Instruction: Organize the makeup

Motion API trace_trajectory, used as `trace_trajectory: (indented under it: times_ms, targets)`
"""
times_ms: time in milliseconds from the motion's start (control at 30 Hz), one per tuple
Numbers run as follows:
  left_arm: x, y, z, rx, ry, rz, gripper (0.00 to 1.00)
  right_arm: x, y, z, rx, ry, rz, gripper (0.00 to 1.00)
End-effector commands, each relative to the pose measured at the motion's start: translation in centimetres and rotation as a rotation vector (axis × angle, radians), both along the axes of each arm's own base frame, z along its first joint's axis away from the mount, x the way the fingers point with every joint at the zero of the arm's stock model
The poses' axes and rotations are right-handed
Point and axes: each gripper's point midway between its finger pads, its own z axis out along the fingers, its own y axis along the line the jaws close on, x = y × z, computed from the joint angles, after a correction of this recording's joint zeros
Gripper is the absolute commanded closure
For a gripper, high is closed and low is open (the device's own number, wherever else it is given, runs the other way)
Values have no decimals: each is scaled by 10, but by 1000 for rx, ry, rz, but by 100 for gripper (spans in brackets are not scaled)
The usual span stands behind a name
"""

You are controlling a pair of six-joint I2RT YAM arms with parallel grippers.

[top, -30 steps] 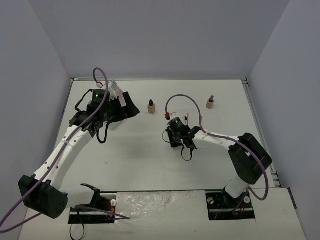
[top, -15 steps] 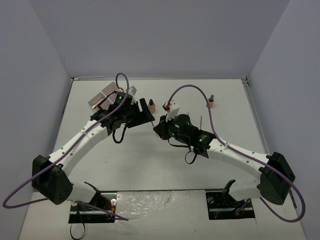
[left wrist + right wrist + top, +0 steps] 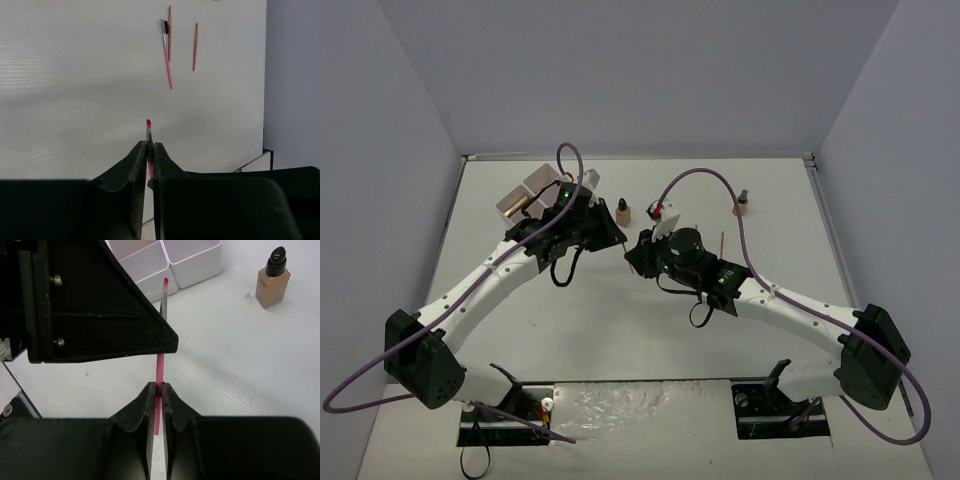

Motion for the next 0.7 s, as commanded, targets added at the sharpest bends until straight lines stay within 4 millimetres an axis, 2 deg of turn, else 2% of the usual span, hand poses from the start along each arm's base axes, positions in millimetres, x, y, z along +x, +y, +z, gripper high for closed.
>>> trace_trajectory:
  times_ms: [0, 133, 200, 433, 633, 667]
  targets:
    - [14, -1, 41, -25, -134, 9, 100, 6, 3, 42, 100, -94, -22, 71]
    - [26, 19, 50, 95, -241, 14, 100, 13, -8, 36, 49, -86, -83, 42]
    - [37, 35, 53, 198, -321, 6, 100, 16, -16, 29, 7, -78, -109, 34]
    - [99, 123, 67, 562, -572, -1, 100, 20, -59, 5, -92, -33, -220, 10]
    - [143, 174, 68, 748, -701, -50, 100, 27, -101, 0, -100, -7, -315, 6]
    - [149, 177, 66, 748, -715, -66, 100, 27, -108, -1, -104, -4, -330, 6]
